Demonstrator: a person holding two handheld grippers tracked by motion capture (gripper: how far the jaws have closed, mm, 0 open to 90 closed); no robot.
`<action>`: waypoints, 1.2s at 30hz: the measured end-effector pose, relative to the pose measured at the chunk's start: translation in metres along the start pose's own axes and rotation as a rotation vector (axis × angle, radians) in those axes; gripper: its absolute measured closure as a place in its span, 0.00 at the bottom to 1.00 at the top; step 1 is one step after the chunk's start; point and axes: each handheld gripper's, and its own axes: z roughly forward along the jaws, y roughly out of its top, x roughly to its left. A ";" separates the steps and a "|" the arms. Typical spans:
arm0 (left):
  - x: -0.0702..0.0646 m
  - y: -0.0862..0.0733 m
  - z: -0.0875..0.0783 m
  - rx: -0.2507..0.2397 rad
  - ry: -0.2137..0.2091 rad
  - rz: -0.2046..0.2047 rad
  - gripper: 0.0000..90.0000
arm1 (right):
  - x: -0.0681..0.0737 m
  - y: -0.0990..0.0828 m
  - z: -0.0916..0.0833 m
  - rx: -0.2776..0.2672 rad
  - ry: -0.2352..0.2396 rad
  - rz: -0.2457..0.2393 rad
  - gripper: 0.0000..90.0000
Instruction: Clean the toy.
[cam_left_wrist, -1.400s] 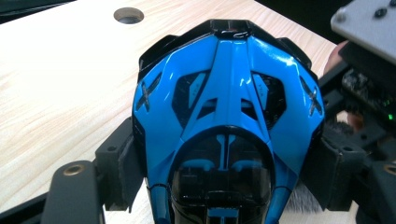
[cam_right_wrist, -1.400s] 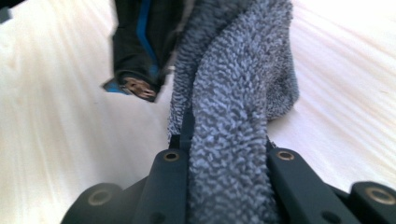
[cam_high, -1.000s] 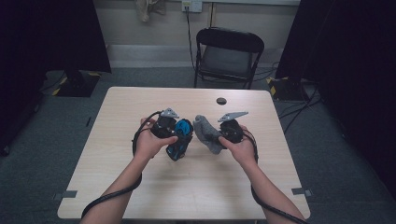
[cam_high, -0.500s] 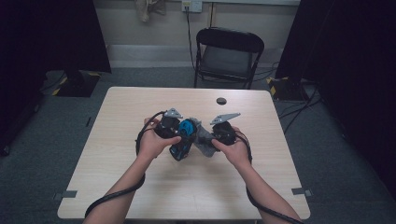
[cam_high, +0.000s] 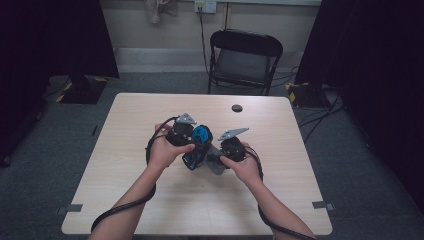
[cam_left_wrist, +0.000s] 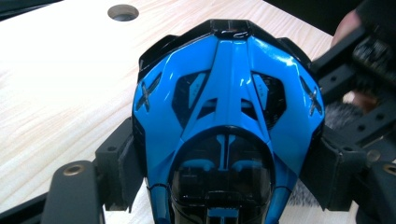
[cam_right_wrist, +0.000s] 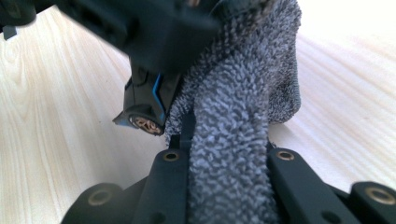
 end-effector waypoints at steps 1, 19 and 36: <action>0.000 0.001 -0.001 0.001 0.000 -0.001 0.27 | 0.001 -0.001 0.001 0.001 0.003 0.003 0.85; 0.001 0.005 -0.007 -0.025 0.000 -0.008 0.27 | 0.001 -0.011 0.011 0.042 0.016 0.013 0.85; -0.003 -0.016 0.002 0.042 -0.029 0.001 0.27 | -0.030 0.017 -0.040 -0.044 -0.100 0.035 0.85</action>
